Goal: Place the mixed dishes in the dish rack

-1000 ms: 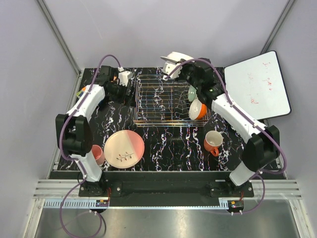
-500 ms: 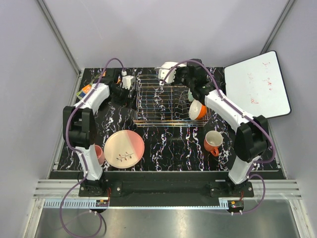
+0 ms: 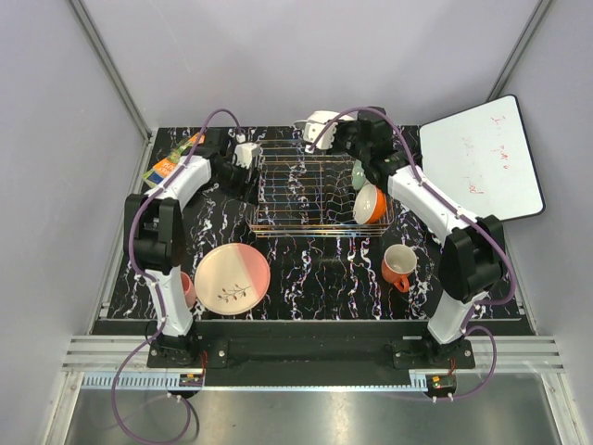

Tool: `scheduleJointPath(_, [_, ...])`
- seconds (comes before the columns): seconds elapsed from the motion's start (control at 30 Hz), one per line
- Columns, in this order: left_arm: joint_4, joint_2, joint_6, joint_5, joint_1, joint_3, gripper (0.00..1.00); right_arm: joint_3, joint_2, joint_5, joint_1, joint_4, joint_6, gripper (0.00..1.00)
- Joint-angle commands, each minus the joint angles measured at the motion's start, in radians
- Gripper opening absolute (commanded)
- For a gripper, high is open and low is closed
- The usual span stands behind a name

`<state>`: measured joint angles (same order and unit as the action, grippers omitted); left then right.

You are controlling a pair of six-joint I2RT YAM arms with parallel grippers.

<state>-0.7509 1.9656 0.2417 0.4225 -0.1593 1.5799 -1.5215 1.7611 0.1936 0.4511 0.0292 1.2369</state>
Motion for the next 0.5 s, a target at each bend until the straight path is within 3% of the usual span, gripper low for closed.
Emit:
scheduleJointPath(0.0, [0.027, -0.031, 0.056, 0.053, -0.008, -0.024, 0.66, -0.034, -0.077, 0.018, -0.005, 0.21, 0.003, 0.0])
scheduleJointPath(0.23, [0.025, -0.04, 0.073, 0.059, -0.02, -0.046, 0.52, 0.003, -0.107, 0.021, -0.006, 0.213, -0.008, 0.0])
scheduleJointPath(0.27, [0.025, -0.04, 0.076, 0.056, -0.022, -0.047, 0.42, 0.01, -0.109, 0.023, -0.006, 0.215, -0.011, 0.0])
scheduleJointPath(0.33, [0.025, -0.04, 0.08, 0.056, -0.026, -0.047, 0.35, 0.018, -0.112, 0.023, -0.005, 0.218, -0.013, 0.0])
scheduleJointPath(0.47, [0.025, -0.05, 0.094, 0.052, -0.032, -0.055, 0.33, 0.029, -0.126, 0.021, -0.006, 0.216, -0.017, 0.0])
